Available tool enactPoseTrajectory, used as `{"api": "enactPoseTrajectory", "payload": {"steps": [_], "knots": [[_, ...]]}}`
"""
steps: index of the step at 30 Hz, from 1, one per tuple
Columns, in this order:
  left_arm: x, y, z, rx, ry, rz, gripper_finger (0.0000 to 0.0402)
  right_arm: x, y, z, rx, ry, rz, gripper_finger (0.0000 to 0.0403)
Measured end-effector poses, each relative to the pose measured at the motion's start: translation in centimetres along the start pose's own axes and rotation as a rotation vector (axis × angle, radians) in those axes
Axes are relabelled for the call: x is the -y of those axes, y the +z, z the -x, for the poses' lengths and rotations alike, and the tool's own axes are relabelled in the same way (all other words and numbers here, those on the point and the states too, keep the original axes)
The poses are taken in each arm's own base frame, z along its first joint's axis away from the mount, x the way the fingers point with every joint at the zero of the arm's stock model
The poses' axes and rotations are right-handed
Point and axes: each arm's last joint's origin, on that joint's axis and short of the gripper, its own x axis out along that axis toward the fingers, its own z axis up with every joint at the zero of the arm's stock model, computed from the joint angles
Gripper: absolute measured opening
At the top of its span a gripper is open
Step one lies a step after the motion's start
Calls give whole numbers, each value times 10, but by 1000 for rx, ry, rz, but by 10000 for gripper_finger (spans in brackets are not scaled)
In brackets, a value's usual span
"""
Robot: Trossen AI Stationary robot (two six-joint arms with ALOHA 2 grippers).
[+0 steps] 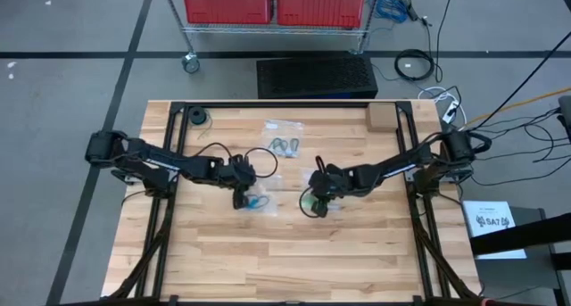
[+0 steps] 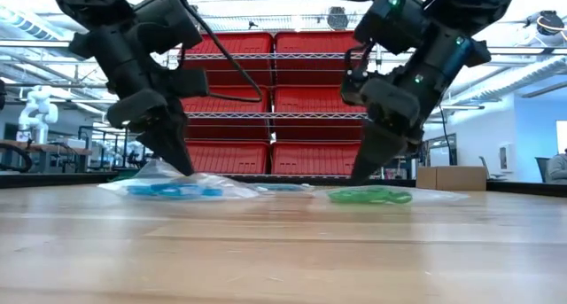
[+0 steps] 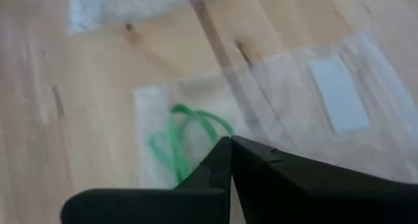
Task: Sort rubber bands
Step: Align the zip bags together
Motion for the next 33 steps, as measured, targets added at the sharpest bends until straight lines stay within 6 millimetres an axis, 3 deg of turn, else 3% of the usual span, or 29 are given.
{"api": "enactPoseTrajectory", "payload": {"steps": [8, 11, 14, 18, 23, 28, 33], "knots": [[3, 1, -2, 25, 58, 40, 5, -5, 2, -4, -8, 36, 32, 0], [2, 3, 1, 51, 112, 59, 4, -8, 24, 3, 125, -53, 87, 0], [0, 3, 1, 52, 119, 69, 4, 8, 50, 2, 211, -145, 100, 0], [1, 3, 2, 45, 113, 68, 4, 42, 82, -15, 288, -207, 70, 0], [2, 1, 2, 30, 106, 61, 4, 78, 103, -52, 221, -228, 30, 0], [3, -9, 0, -21, 88, 50, 4, 79, 110, -77, 136, -192, 36, 0], [1, -23, 1, -136, 125, 54, 4, 65, 108, -79, 74, -138, 65, 0]]}}
